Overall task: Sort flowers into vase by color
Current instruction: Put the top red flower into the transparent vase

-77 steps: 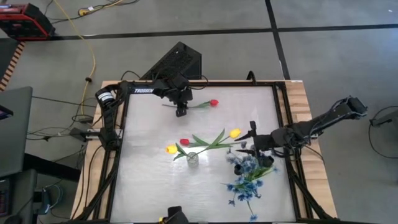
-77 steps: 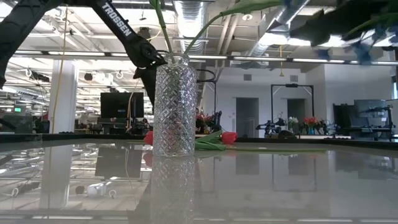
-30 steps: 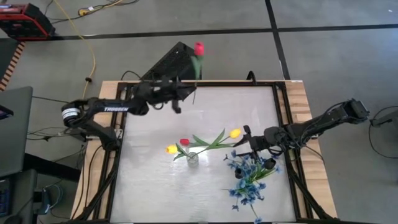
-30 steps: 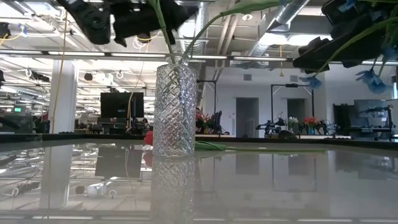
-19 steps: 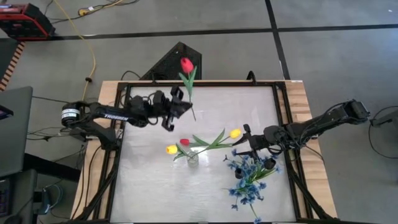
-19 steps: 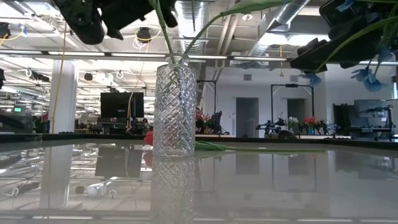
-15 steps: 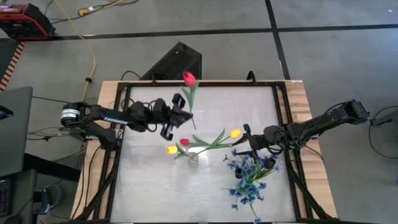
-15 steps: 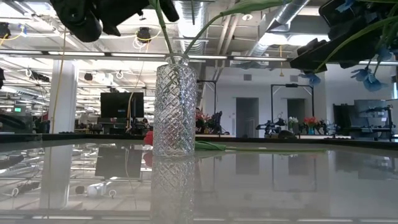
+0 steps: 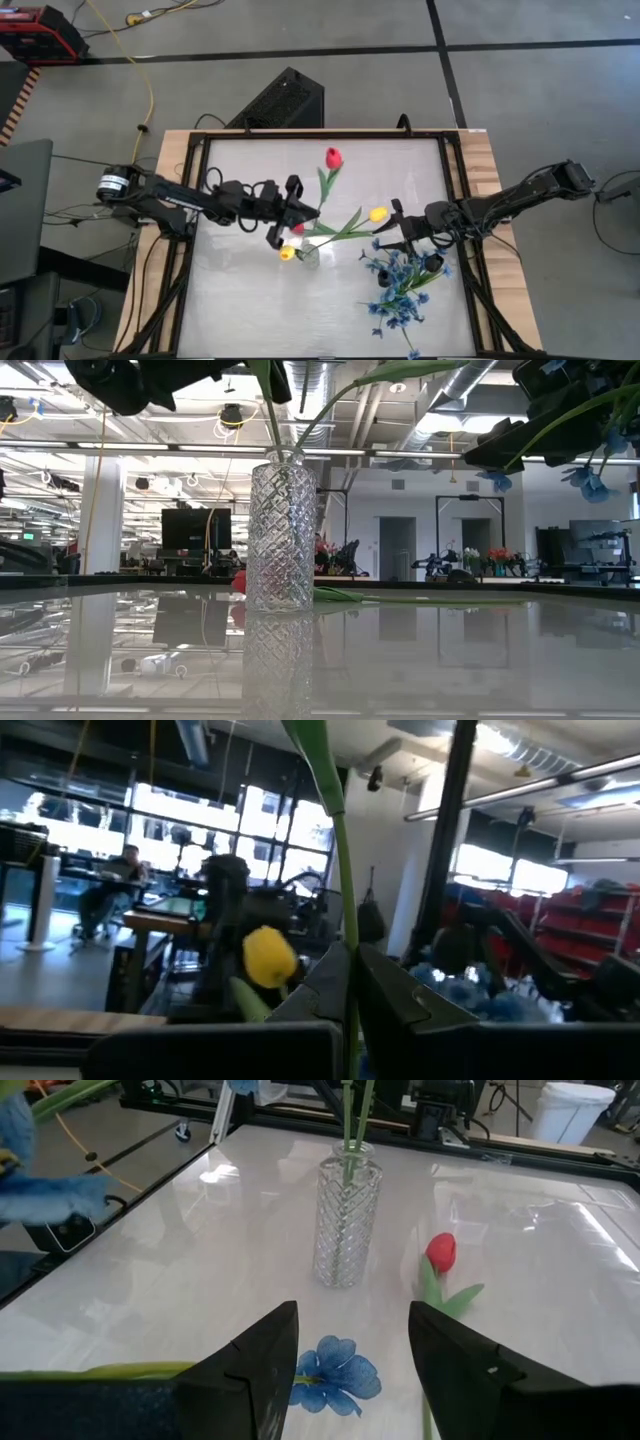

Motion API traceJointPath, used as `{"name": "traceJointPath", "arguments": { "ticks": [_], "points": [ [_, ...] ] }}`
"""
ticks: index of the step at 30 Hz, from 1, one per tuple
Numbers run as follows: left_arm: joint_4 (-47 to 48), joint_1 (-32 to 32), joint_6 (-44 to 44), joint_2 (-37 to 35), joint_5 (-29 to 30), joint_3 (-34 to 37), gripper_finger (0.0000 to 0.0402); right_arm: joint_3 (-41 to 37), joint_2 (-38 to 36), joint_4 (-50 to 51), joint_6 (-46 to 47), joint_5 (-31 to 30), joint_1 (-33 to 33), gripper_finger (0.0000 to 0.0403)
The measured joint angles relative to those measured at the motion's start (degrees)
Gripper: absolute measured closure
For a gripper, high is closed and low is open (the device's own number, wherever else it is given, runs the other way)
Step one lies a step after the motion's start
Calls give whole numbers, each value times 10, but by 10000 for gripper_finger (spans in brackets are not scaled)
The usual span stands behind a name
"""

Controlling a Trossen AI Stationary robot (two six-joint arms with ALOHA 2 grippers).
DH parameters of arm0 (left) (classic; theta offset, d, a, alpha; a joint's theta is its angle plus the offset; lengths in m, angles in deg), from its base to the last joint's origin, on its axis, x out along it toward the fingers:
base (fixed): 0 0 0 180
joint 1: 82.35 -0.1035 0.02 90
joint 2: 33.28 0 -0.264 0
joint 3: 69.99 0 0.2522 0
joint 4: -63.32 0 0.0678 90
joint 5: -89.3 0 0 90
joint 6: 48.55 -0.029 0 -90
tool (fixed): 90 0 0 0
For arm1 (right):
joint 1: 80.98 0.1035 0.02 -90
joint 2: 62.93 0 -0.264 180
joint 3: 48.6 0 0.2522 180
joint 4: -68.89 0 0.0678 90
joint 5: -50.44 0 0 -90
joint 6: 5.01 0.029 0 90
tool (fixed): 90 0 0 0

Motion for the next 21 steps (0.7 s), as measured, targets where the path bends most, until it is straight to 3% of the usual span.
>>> {"name": "traceJointPath", "arguments": {
  "ticks": [11,21],
  "points": [
    [43,44,10,0,13,0,401,0,0,0,0,0,0,187],
    [90,76,-36,0,90,0,401,0,0,-17,-3,-1,0,187]
  ]
}}
